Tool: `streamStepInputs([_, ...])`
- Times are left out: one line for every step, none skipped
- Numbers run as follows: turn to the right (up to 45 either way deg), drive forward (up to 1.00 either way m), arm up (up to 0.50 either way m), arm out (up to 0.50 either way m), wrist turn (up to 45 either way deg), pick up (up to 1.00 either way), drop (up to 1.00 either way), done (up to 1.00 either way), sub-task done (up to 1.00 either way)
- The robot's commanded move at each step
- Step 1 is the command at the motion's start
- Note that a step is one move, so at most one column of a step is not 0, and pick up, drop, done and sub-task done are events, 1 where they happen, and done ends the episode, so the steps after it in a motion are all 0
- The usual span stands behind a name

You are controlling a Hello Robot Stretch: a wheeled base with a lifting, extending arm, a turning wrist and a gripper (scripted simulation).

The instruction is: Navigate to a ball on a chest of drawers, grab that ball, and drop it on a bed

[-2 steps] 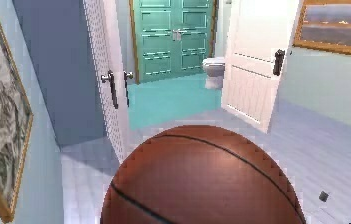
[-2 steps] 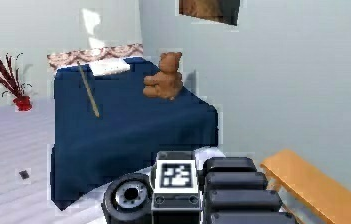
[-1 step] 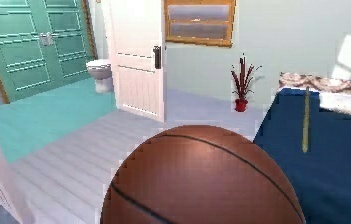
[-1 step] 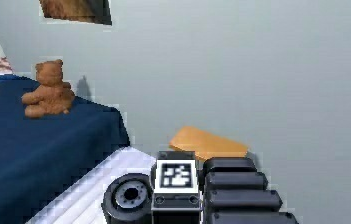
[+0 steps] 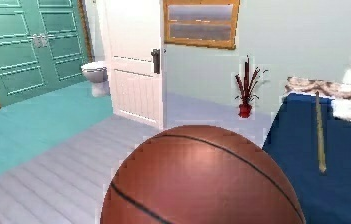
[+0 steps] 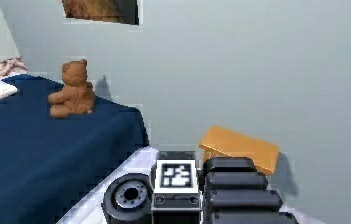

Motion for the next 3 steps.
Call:
streamStepInputs([-12.0, 0.00, 0.00, 0.00, 0.0, 0.00, 0.00, 0.00, 0.00])
streamStepInputs([0.0, 0.60, 0.00, 0.00, 0.0, 0.00, 0.00, 0.00, 0.00])
streamStepInputs([24.0, 0.00, 0.00, 0.00, 0.0, 0.00, 0.00, 0.00, 0.00])
